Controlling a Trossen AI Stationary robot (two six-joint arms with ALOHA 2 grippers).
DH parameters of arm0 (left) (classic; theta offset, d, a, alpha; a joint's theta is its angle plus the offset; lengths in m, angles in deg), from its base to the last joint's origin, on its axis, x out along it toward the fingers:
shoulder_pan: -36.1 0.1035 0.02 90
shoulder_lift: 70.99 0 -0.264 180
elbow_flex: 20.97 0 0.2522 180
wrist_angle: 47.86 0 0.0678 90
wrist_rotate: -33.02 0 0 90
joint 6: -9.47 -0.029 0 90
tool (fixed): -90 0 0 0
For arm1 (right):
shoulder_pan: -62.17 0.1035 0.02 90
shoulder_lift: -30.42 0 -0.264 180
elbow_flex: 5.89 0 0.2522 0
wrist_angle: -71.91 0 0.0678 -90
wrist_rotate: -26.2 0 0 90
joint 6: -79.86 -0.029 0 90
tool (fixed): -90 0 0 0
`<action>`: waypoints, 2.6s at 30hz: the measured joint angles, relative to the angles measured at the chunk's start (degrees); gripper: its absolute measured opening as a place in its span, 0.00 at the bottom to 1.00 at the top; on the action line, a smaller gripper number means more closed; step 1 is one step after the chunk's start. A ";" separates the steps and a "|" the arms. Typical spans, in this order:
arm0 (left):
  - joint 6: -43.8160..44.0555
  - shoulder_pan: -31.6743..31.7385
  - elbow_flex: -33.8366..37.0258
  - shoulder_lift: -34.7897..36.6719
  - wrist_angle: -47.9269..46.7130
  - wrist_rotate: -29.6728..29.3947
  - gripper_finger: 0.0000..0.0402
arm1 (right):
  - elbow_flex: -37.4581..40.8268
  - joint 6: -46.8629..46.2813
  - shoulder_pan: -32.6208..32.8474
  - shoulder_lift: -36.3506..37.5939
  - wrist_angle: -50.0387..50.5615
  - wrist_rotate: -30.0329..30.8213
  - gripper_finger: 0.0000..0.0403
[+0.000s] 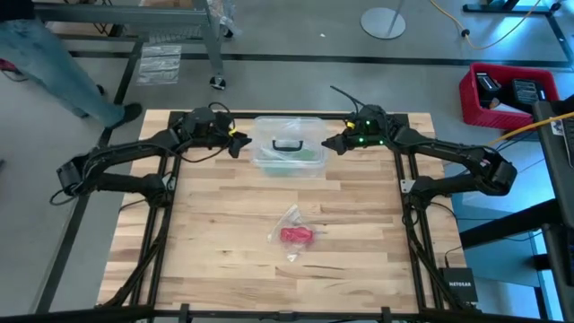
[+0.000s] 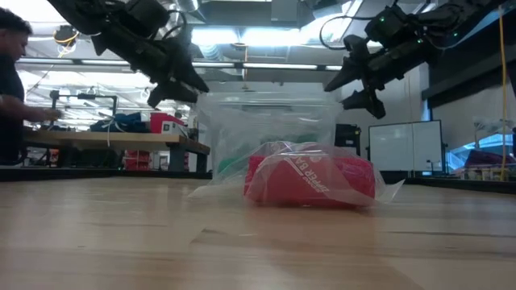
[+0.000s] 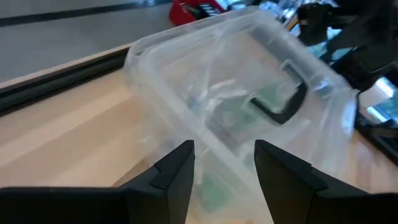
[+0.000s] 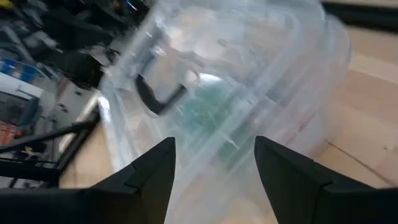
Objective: Roll bandage
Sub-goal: Open the transparent container
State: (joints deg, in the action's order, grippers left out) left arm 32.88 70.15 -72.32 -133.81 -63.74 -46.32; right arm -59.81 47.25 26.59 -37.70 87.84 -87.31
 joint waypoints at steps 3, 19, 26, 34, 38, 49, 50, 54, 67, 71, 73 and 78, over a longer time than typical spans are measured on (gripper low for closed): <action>-0.14 0.08 0.00 -1.45 -0.28 -0.59 0.40 | 0.02 -0.04 0.80 -0.79 0.06 0.95 0.55; 1.69 -2.94 0.11 -4.55 4.05 0.10 0.40 | 0.00 -1.45 2.89 -1.46 -0.78 2.99 0.55; 1.22 -2.98 0.11 -4.64 3.86 0.34 0.40 | 0.09 -1.68 2.89 -1.48 -1.89 2.27 0.55; 0.55 -3.11 0.11 -4.69 4.49 1.47 0.40 | -4.61 0.00 3.60 -1.08 6.94 6.09 0.55; 0.38 -3.09 0.09 -4.69 4.58 1.37 0.40 | -8.80 2.25 5.73 -1.58 12.47 8.99 0.55; -0.10 -3.85 0.00 -4.69 4.97 1.00 0.40 | -11.43 3.13 6.78 -5.44 16.39 11.94 0.55; -0.27 -3.97 0.00 -4.67 4.69 0.67 0.40 | -11.41 3.09 6.74 -5.87 15.57 11.78 0.55; -1.03 -4.29 0.00 -4.62 4.31 0.26 0.40 | -11.41 3.09 6.70 -6.18 14.54 11.31 0.55; -1.52 -4.29 0.00 -4.61 4.04 0.27 0.40 | -11.41 3.05 6.68 -0.54 9.83 8.41 0.55; -2.25 -4.46 -0.05 -4.64 5.51 1.69 0.40 | -11.54 4.02 6.87 -0.21 5.66 5.37 0.55; -2.38 -4.56 -0.07 -4.80 5.49 1.77 0.40 | -11.54 4.42 6.97 -0.82 3.65 3.12 0.55; -2.64 -4.82 -0.09 -4.69 5.37 1.30 0.40 | -11.54 4.13 6.85 -2.76 1.80 2.69 0.55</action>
State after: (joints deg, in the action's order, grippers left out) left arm 30.23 65.33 -72.40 -138.50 -58.37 -45.02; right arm -71.35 51.38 33.44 -40.46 89.64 -84.62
